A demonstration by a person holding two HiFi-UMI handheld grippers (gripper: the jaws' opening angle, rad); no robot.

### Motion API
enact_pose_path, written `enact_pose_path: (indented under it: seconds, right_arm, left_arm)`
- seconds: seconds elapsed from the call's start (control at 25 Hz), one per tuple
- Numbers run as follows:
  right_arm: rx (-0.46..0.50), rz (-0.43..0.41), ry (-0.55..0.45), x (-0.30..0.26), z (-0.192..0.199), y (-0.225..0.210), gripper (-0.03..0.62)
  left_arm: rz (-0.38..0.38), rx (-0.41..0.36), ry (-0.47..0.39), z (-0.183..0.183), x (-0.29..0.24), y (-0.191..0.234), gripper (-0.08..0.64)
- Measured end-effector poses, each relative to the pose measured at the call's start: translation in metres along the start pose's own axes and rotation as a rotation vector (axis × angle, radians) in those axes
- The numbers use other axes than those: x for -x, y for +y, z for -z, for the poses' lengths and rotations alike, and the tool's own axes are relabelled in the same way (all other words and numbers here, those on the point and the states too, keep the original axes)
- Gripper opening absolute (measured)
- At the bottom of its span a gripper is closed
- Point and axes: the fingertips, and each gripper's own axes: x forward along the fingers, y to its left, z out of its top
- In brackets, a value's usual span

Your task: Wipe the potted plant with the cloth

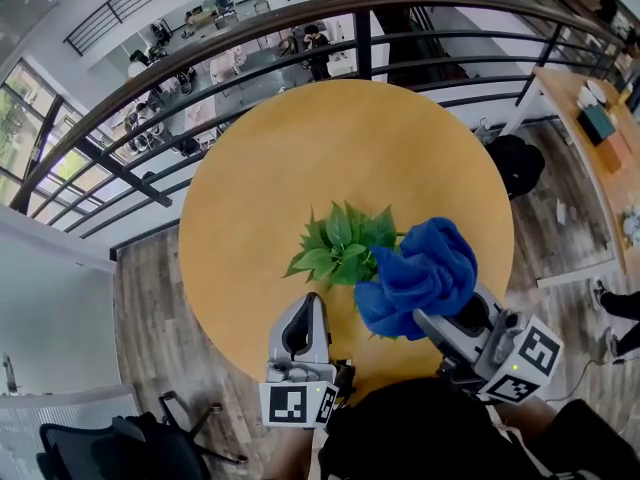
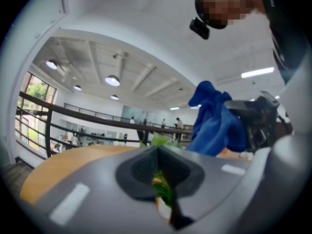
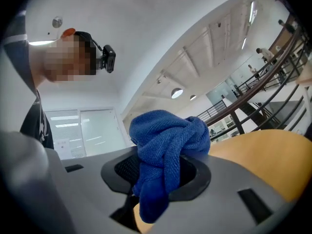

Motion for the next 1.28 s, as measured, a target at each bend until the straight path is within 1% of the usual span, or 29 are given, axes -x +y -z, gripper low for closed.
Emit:
enact_pose_path:
  seconds: [0.16,0.24,0.32,0.44,0.6,0.72,0.8,0.92,1.04,1.16,1.28]
  right_arm:
    - [0.086,0.112,-0.015,0.025,-0.017,-0.031,0.150]
    - [0.106,0.162,-0.001,0.032,-0.014,-0.045,0.150]
    - [0.099,0.181,0.026,0.031,-0.002,-0.053,0.150]
    - [0.071,0.159,0.067,0.018,0.022,-0.049,0.150]
    - [0.045,0.091,0.095,-0.004,0.041,-0.030,0.150]
    - [0.009,0.019,0.096,-0.014,0.044,-0.012,0.150]
    - [-0.023,-0.023,0.082,-0.015,0.040,-0.003,0.150]
    - [-0.084,-0.042,0.059,-0.009,0.033,-0.001,0.150]
    - [-0.116,-0.031,0.023,0.010,0.018,-0.009,0.150]
    - [-0.076,0.032,-0.003,0.032,0.001,-0.027,0.150]
    - [-0.016,0.113,-0.009,0.044,-0.003,-0.049,0.150]
  left_arm:
    - [0.013,0.001,0.002,0.002,-0.003,-0.005,0.003]
    - [0.020,0.002,0.003,0.002,-0.004,-0.008,0.003]
    - [0.029,0.000,0.010,0.004,-0.005,-0.010,0.003]
    - [0.049,-0.005,0.044,0.017,-0.010,-0.013,0.003]
    - [0.087,-0.008,0.097,0.039,-0.018,-0.020,0.003]
    - [0.111,-0.008,0.115,0.050,-0.023,-0.026,0.003]
    - [0.119,-0.008,0.115,0.050,-0.025,-0.028,0.003]
    - [0.123,-0.003,0.114,0.050,-0.027,-0.028,0.003]
    - [0.131,0.000,0.118,0.054,-0.028,-0.030,0.003]
    - [0.137,0.005,0.125,0.059,-0.029,-0.029,0.003]
    - [0.152,-0.001,0.141,0.065,-0.030,-0.031,0.003]
